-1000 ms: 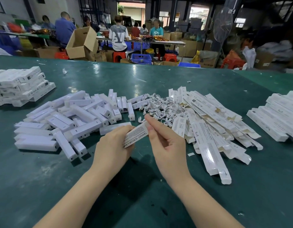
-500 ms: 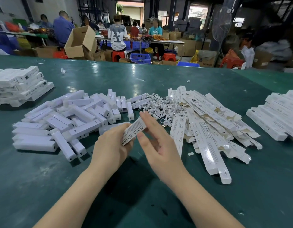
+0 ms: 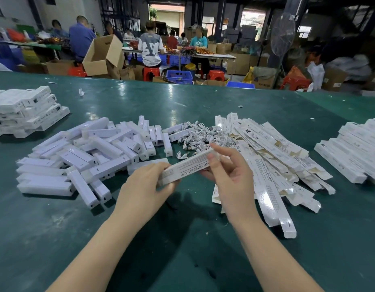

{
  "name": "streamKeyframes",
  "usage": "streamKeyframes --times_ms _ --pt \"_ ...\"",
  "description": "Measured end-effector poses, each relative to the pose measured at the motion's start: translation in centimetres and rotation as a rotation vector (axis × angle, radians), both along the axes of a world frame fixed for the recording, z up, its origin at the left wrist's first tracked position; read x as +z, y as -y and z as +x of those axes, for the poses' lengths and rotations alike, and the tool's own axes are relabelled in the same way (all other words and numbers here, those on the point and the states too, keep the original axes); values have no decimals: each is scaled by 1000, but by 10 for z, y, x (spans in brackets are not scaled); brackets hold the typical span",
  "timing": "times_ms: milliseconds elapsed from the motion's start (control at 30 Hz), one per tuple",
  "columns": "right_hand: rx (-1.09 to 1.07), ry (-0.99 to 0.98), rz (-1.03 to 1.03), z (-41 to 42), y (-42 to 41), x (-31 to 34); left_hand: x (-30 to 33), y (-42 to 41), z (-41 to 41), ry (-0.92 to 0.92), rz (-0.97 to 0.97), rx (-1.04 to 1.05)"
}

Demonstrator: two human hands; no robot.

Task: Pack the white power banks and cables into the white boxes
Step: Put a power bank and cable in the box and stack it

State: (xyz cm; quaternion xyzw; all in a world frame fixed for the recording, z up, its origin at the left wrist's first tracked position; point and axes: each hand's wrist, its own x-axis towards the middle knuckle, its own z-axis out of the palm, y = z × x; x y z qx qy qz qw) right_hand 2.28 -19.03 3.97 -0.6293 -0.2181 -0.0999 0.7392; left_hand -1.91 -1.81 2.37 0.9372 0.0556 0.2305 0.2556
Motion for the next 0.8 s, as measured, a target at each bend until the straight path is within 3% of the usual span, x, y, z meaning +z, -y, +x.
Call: streamKeyframes --times_ms 200,267,333,400,467,800 --pt "-183 -168 -261 17 12 1 4 -3 -4 19 -17 -62" --pt "-330 -146 -647 24 25 3 6 -4 -6 28 -28 -16" --pt "-348 -179 -1097 25 32 2 5 -3 -5 25 -43 28" --pt "-319 -223 -1379 23 30 -1 3 -2 -3 1 -96 15" --pt "-313 -223 -1436 20 26 -4 2 -1 -2 -40 -151 -56" --pt "-539 -135 -1303 67 63 -22 -5 12 -3 -54 -184 -320"
